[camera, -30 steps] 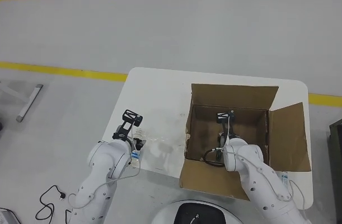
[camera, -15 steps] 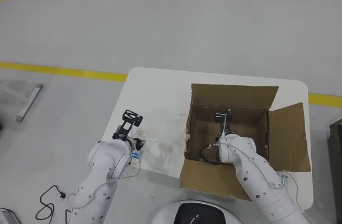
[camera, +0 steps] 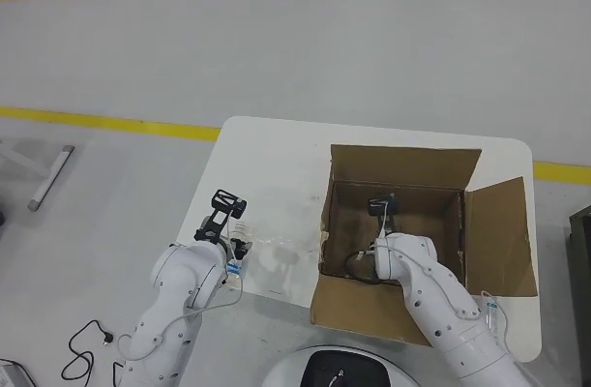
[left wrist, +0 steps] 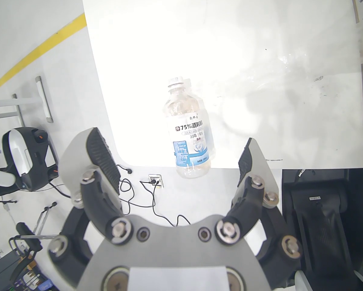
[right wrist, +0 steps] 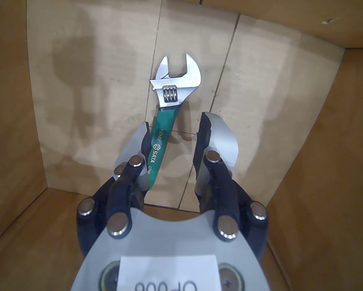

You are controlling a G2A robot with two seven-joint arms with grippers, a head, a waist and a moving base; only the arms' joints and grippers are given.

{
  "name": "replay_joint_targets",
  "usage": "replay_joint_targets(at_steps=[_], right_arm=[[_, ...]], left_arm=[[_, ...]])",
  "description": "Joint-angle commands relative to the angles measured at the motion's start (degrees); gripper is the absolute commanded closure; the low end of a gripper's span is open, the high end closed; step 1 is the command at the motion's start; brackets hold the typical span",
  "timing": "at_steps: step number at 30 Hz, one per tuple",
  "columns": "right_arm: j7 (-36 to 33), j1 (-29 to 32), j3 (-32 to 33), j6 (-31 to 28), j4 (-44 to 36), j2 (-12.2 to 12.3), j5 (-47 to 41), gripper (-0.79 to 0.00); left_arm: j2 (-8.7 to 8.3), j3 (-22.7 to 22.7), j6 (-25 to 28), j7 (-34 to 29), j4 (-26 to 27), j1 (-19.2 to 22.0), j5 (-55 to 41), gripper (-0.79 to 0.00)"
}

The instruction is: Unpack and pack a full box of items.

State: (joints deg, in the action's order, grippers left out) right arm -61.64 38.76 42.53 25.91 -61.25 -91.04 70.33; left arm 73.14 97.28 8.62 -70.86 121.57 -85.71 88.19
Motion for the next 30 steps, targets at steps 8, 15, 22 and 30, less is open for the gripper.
replay_joint_targets(at_steps=[8,15,22,30], right_arm=[[0.9,-0.5,0.1,-0.8,3.4,-1.1,-0.1,-0.332],[1.6,-0.8,0.7,-1.1,5.1,-1.8,-0.1,-0.231],[2.0,-1.2,1.2,-1.5,6.7,-2.5,-0.1,0.000],[3.9,-1.0,2.1,-3.5,5.1,-2.8,0.8,0.000]], left_arm=[[0.00,0.0,0.0,0.0,0.0,0.0,0.0,-0.785],[0.00,0.0,0.0,0.0,0.0,0.0,0.0,-0.785],[0.00,0.0,0.0,0.0,0.0,0.0,0.0,-0.785],[0.00,0.0,0.0,0.0,0.0,0.0,0.0,-0.785]])
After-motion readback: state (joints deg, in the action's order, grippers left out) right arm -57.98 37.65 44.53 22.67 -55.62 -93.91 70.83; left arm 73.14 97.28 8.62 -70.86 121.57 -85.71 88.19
